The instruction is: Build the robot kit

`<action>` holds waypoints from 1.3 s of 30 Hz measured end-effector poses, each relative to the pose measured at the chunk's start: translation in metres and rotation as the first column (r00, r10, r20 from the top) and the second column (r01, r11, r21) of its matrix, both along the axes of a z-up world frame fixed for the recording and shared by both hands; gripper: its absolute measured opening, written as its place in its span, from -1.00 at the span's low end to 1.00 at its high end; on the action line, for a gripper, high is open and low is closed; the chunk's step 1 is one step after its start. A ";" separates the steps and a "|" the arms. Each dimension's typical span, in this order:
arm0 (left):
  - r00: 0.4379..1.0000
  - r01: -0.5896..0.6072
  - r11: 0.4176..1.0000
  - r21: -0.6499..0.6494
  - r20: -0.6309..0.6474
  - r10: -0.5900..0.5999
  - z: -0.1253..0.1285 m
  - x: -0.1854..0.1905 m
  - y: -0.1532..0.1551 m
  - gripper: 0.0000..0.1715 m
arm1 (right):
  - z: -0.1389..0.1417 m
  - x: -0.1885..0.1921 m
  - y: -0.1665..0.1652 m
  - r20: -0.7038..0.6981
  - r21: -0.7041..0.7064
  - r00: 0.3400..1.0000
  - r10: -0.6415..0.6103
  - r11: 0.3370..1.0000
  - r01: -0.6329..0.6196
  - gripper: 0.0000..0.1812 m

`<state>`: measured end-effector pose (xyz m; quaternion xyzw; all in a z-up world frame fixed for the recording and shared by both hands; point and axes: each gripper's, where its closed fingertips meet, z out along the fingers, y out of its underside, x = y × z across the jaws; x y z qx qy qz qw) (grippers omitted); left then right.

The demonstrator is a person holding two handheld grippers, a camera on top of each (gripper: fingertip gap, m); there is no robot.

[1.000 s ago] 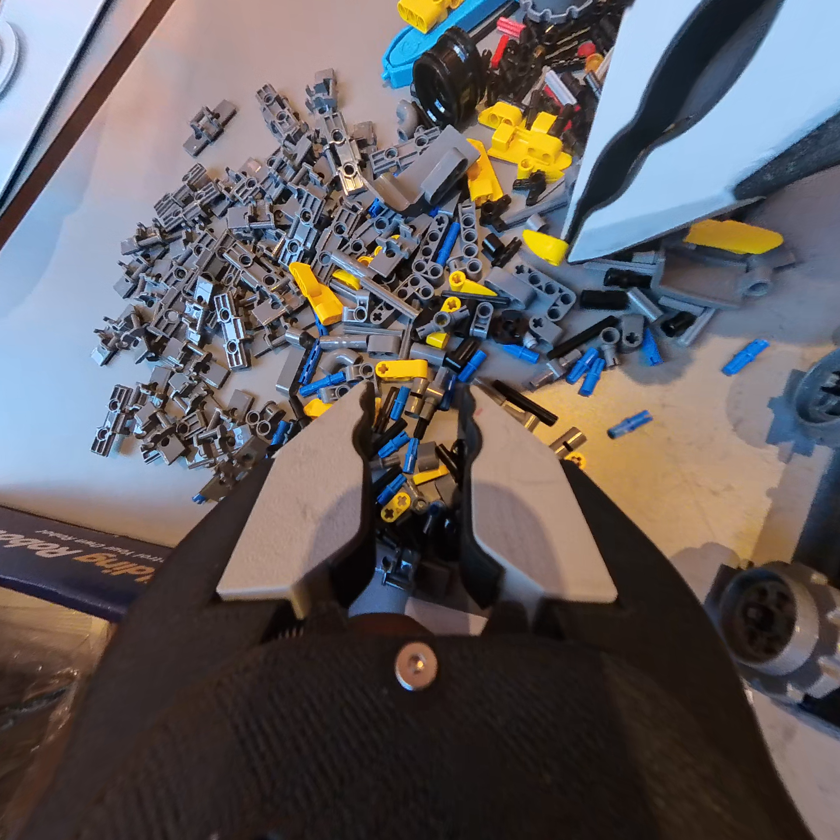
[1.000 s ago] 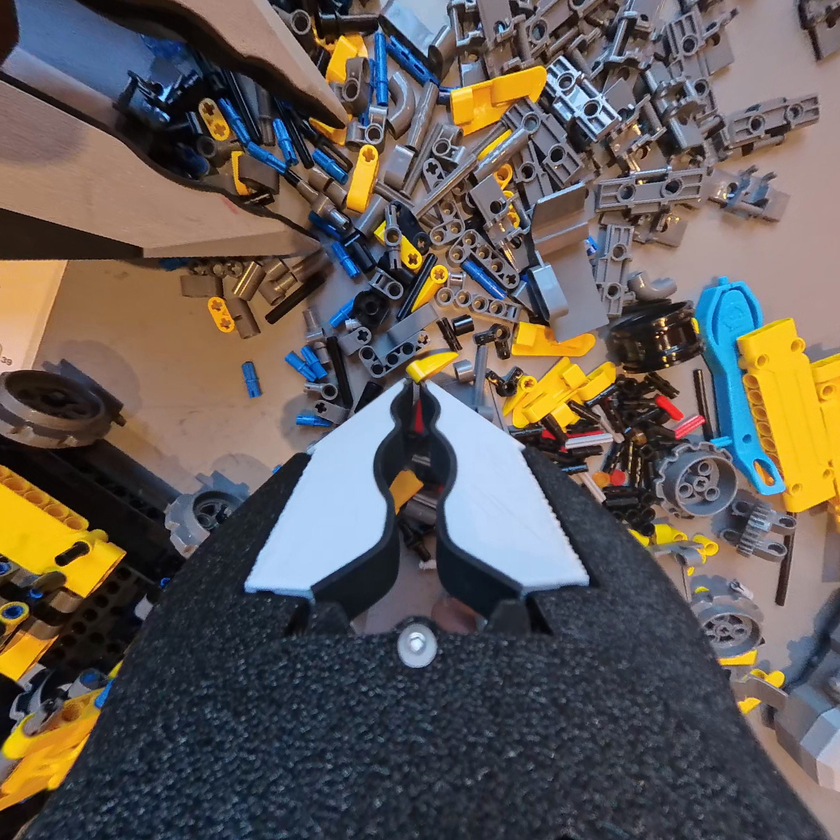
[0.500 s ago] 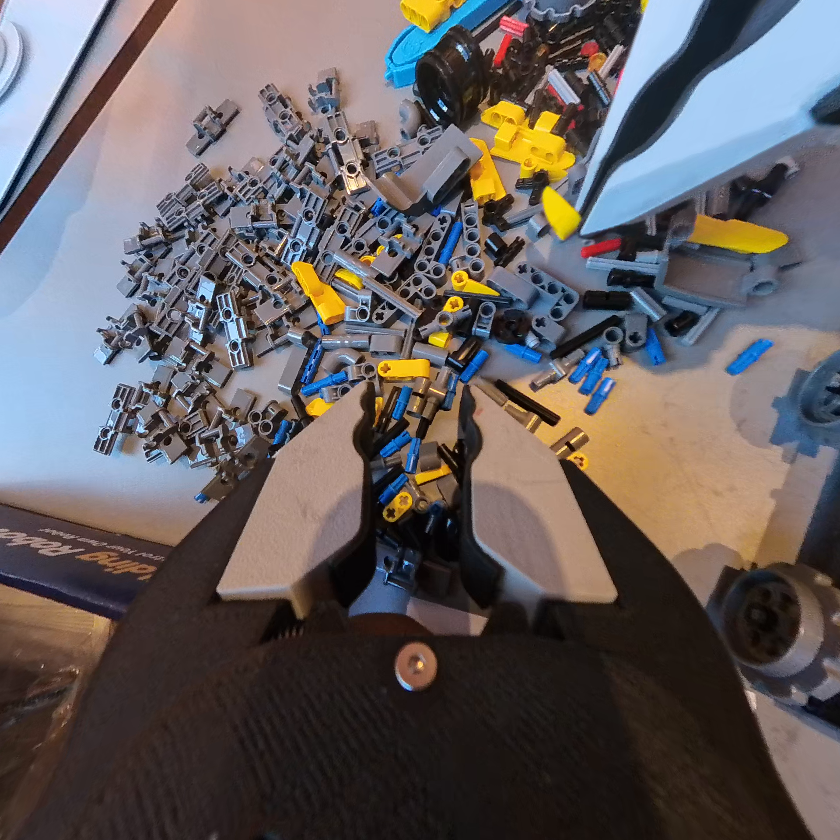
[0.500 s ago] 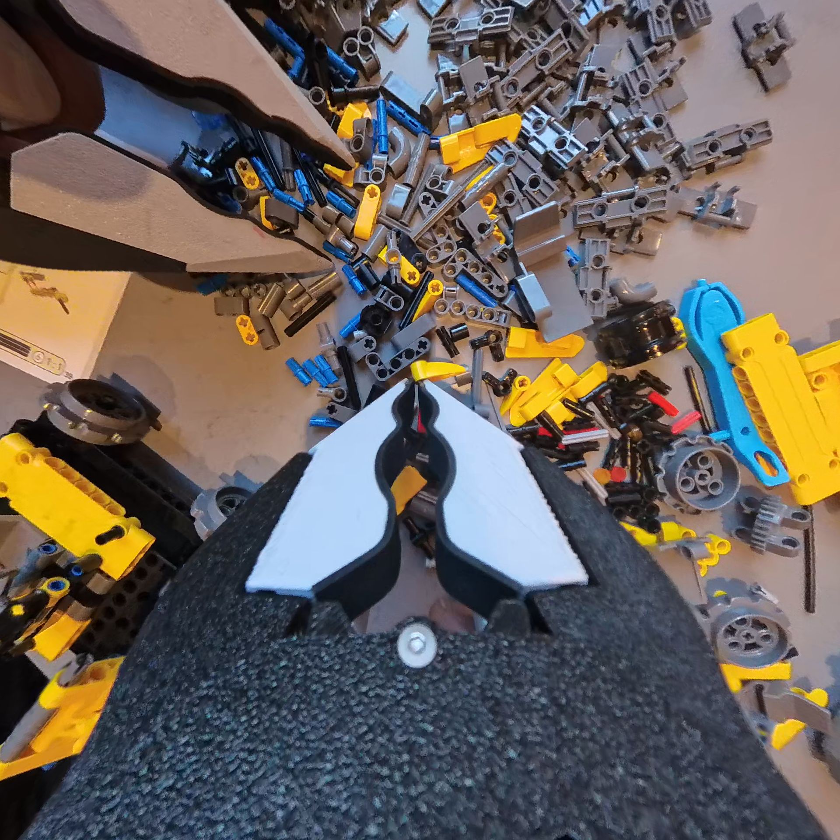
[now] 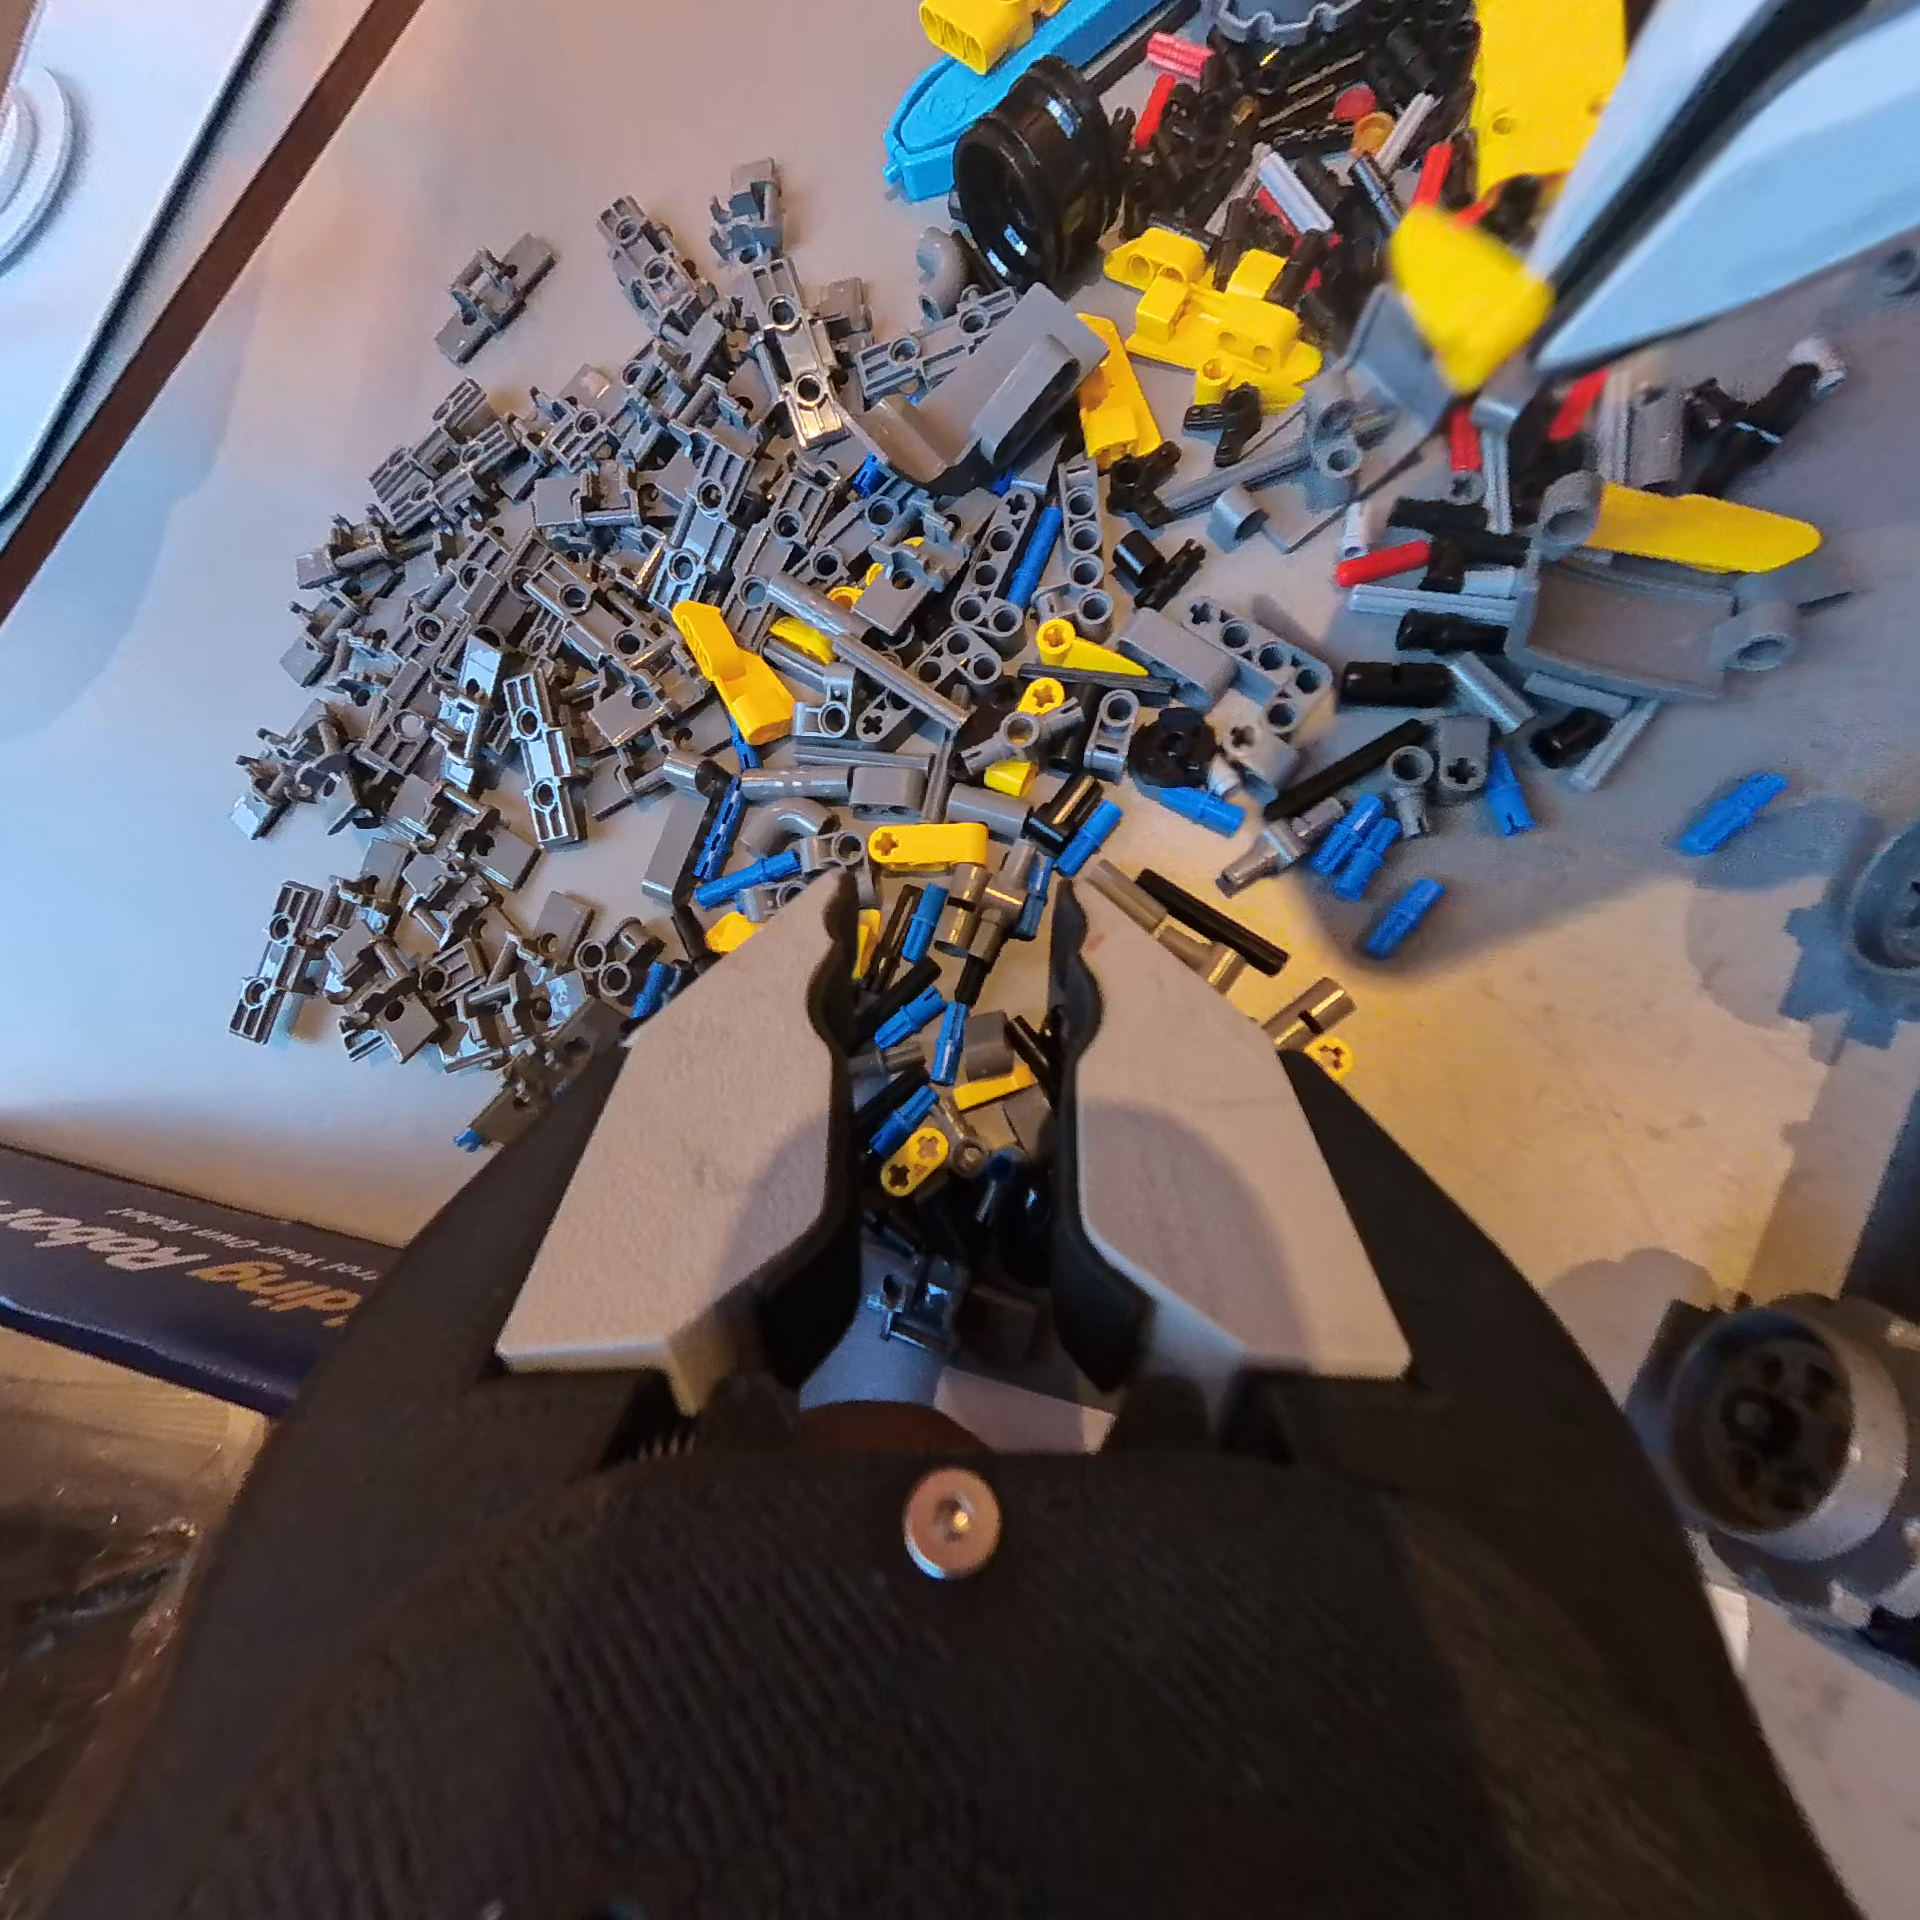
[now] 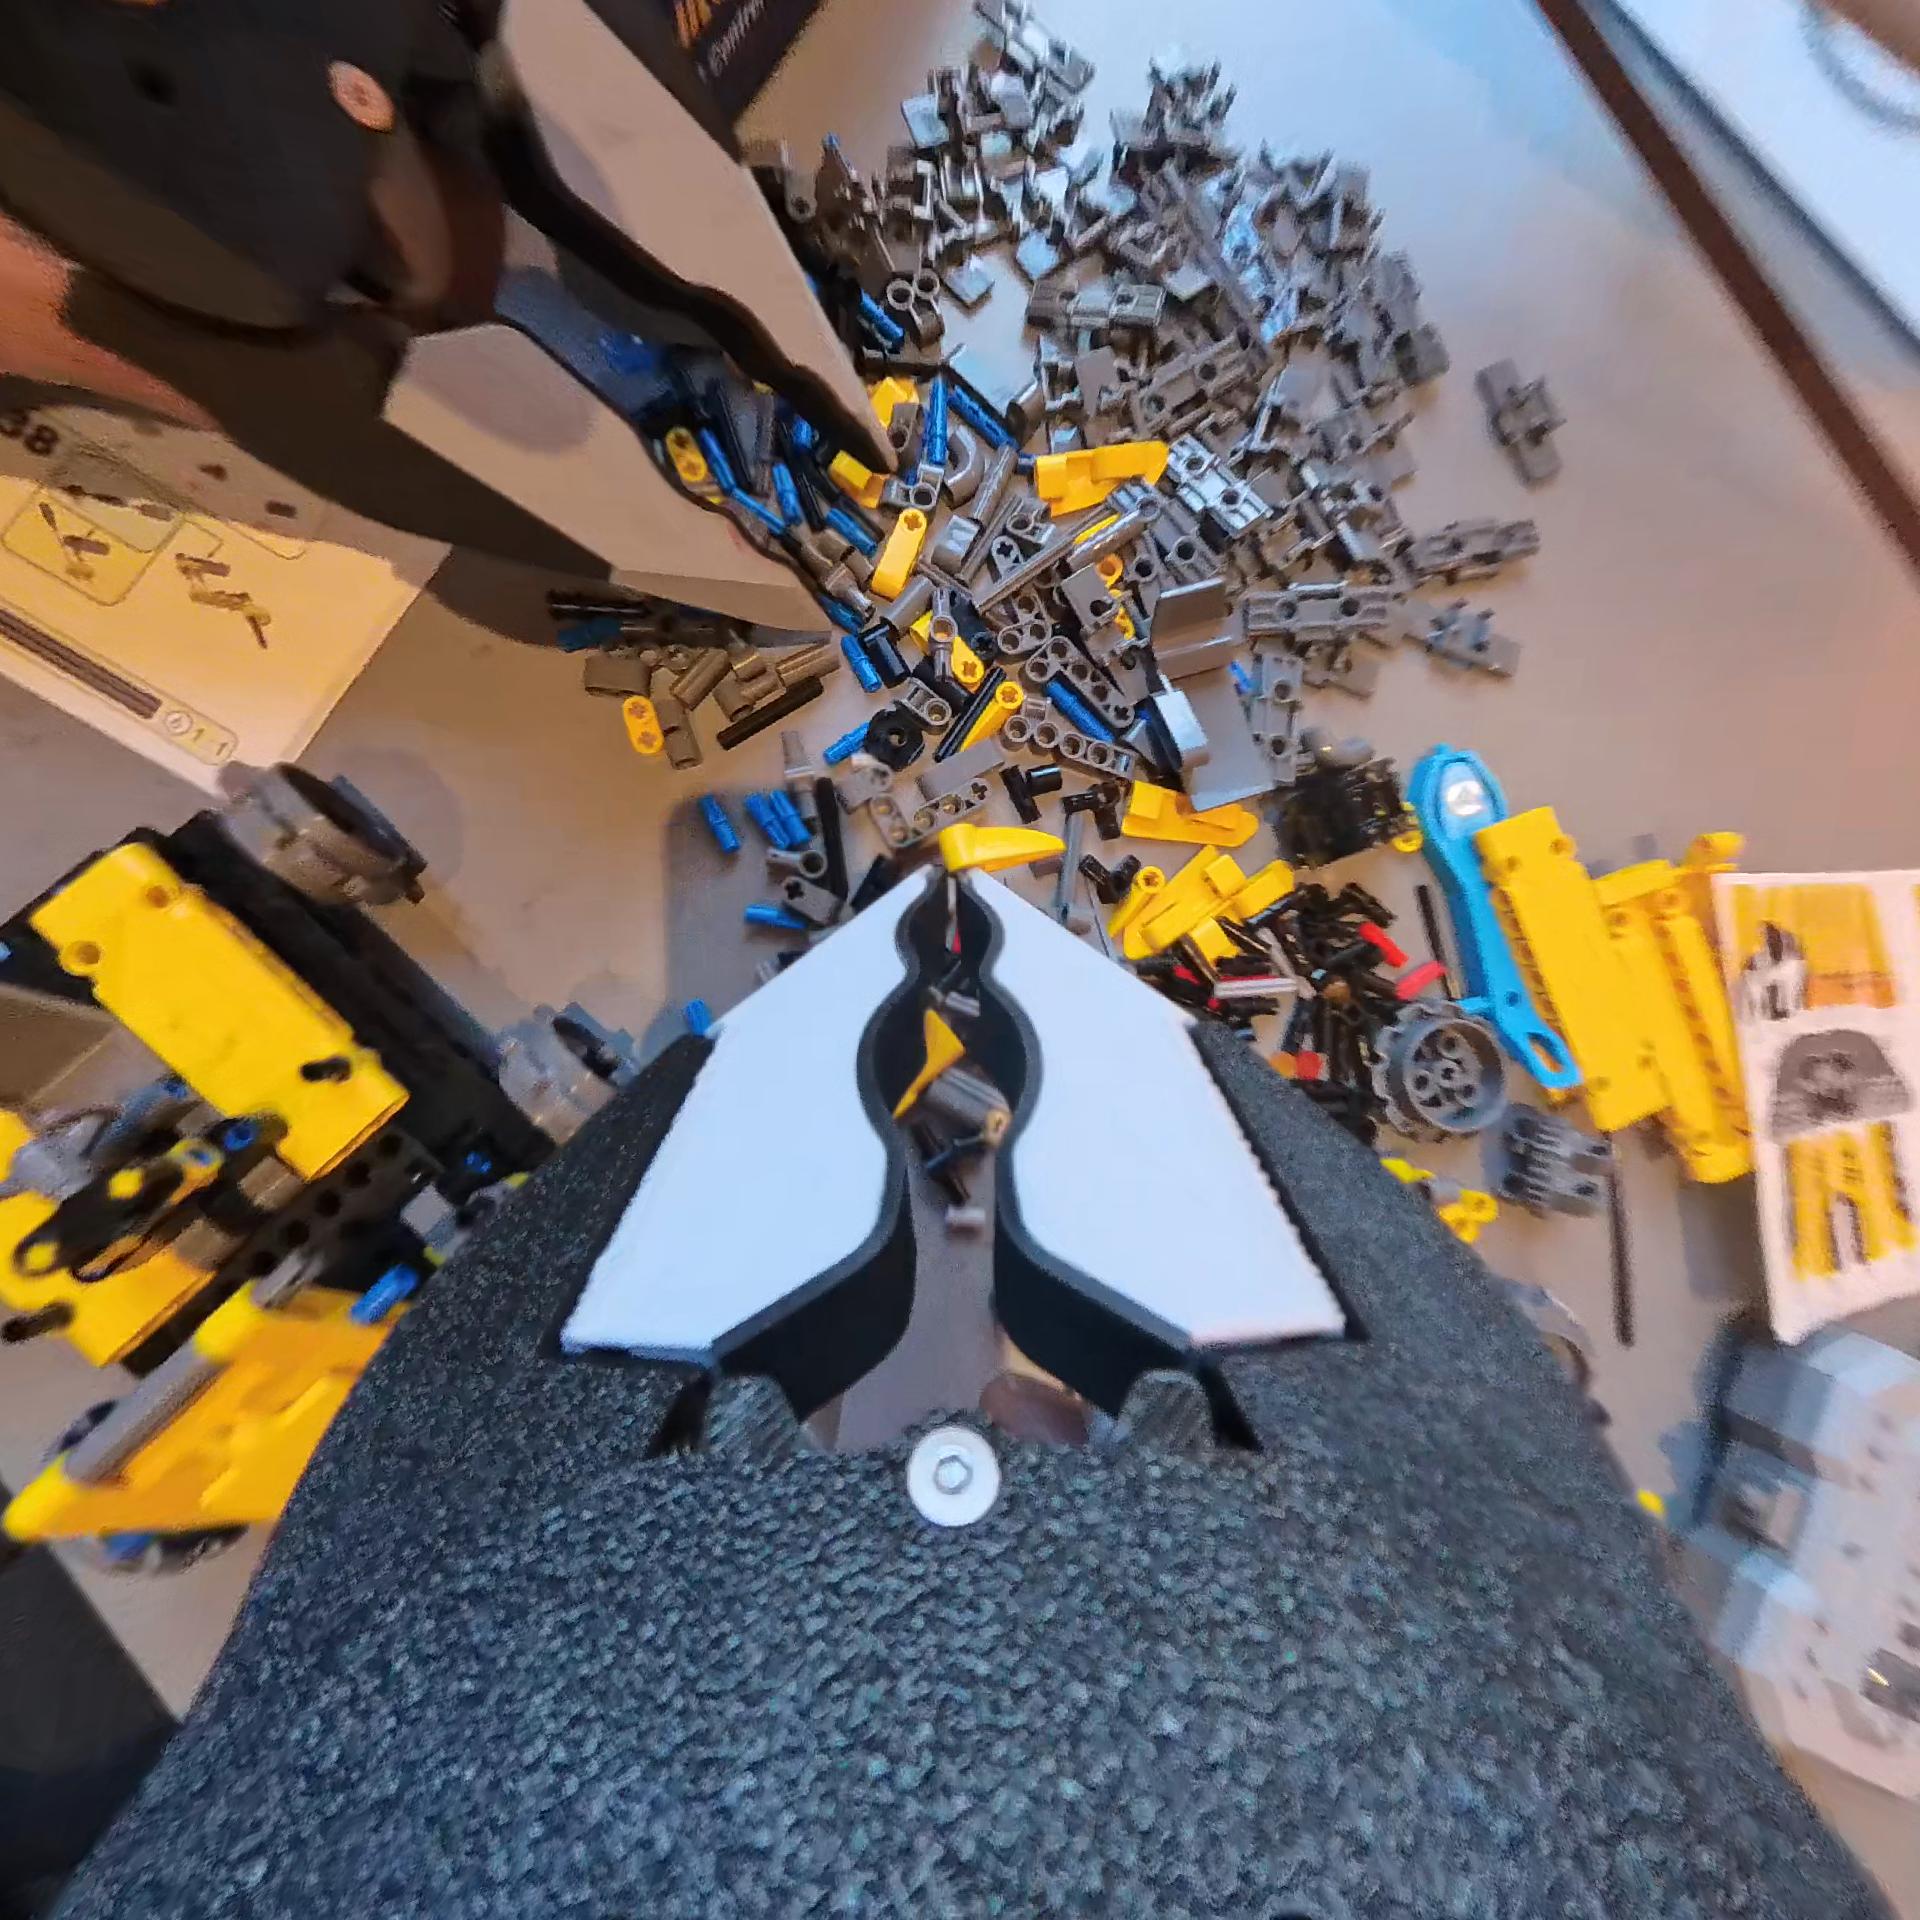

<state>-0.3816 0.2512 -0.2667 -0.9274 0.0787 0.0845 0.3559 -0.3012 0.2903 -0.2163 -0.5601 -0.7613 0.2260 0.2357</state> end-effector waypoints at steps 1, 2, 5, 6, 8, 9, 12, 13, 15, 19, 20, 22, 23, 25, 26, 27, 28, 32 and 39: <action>1.000 -0.001 1.000 0.003 -0.008 0.001 0.001 0.000 0.000 -0.58 | 0.009 0.005 0.000 -0.024 0.018 1.000 0.005 1.000 -0.004 -0.99; 1.000 -0.003 1.000 0.008 -0.018 0.003 0.001 -0.001 0.001 -0.58 | 0.017 0.011 -0.001 -0.045 0.034 0.999 0.007 0.999 -0.005 -0.99; 0.999 0.000 1.000 0.013 -0.048 0.000 0.003 0.000 0.001 -0.58 | 0.038 0.035 0.004 -0.090 0.087 0.996 -0.009 0.996 0.017 -0.99; 0.999 0.004 1.000 0.013 -0.053 -0.003 0.003 0.001 0.002 -0.58 | 0.042 0.045 0.009 -0.095 0.104 0.995 -0.025 0.994 0.034 -0.99; 0.998 0.011 1.000 0.008 -0.057 -0.010 0.001 0.003 0.002 -0.57 | 0.048 0.069 0.022 -0.088 0.123 0.994 -0.072 0.989 0.082 -0.99; 0.998 0.012 1.000 0.005 -0.062 -0.012 0.000 0.003 0.002 -0.57 | 0.050 0.082 0.032 -0.079 0.128 0.992 -0.102 0.985 0.112 -0.99; 0.997 0.015 1.000 -0.004 -0.078 -0.015 -0.001 0.003 0.002 -0.57 | 0.046 0.127 0.072 -0.032 0.134 0.971 -0.236 0.962 0.238 -0.99; 0.997 0.015 1.000 -0.002 -0.082 -0.015 -0.001 0.003 0.002 -0.57 | 0.040 0.143 0.084 0.003 0.112 0.959 -0.282 0.953 0.280 -0.99; 0.997 0.015 1.000 0.004 -0.080 -0.015 0.000 0.003 0.003 -0.58 | 0.022 0.171 0.101 0.084 0.070 0.934 -0.348 0.937 0.343 -0.99; 0.997 0.012 1.000 0.004 -0.077 -0.012 0.000 0.003 0.002 -0.57 | -0.020 0.197 0.113 0.196 -0.004 0.907 -0.371 0.925 0.380 -0.96; 0.997 0.012 1.000 0.002 -0.076 -0.012 -0.001 0.003 0.002 -0.57 | -0.032 0.200 0.113 0.234 -0.017 0.903 -0.360 0.927 0.374 -0.94; 0.997 0.012 1.000 -0.004 -0.076 -0.012 -0.003 0.002 0.002 -0.57 | -0.053 0.206 0.114 0.315 -0.011 0.890 -0.328 0.937 0.349 -0.94; 0.997 0.012 1.000 -0.006 -0.077 -0.012 -0.003 0.002 0.002 -0.57 | -0.060 0.210 0.114 0.354 0.001 0.882 -0.312 0.943 0.333 -0.93; 0.997 0.010 1.000 -0.006 -0.076 -0.010 -0.003 0.001 0.002 -0.57 | -0.062 0.212 0.115 0.378 0.015 0.877 -0.295 0.950 0.313 -0.91; 0.997 0.008 1.000 -0.007 -0.074 -0.008 -0.003 0.001 0.002 -0.57 | -0.058 0.210 0.116 0.370 0.014 0.881 -0.294 0.950 0.311 -0.89; 0.997 0.007 1.000 -0.007 -0.073 -0.007 -0.003 0.001 0.002 -0.57 | -0.053 0.209 0.115 0.364 0.010 0.885 -0.290 0.951 0.308 -0.87; 0.997 0.006 1.000 -0.006 -0.072 -0.007 -0.003 0.001 0.002 -0.57 | -0.048 0.208 0.115 0.357 0.009 0.889 -0.286 0.953 0.303 -0.86; 0.998 0.007 1.000 -0.006 -0.066 -0.008 -0.004 0.001 0.002 -0.57 | -0.033 0.210 0.123 0.321 0.036 0.893 -0.316 0.946 0.321 -0.86; 0.998 0.011 1.000 -0.006 -0.064 -0.012 -0.004 0.003 0.003 -0.58 | -0.034 0.232 0.183 0.169 0.064 0.816 -0.552 0.833 0.550 -0.75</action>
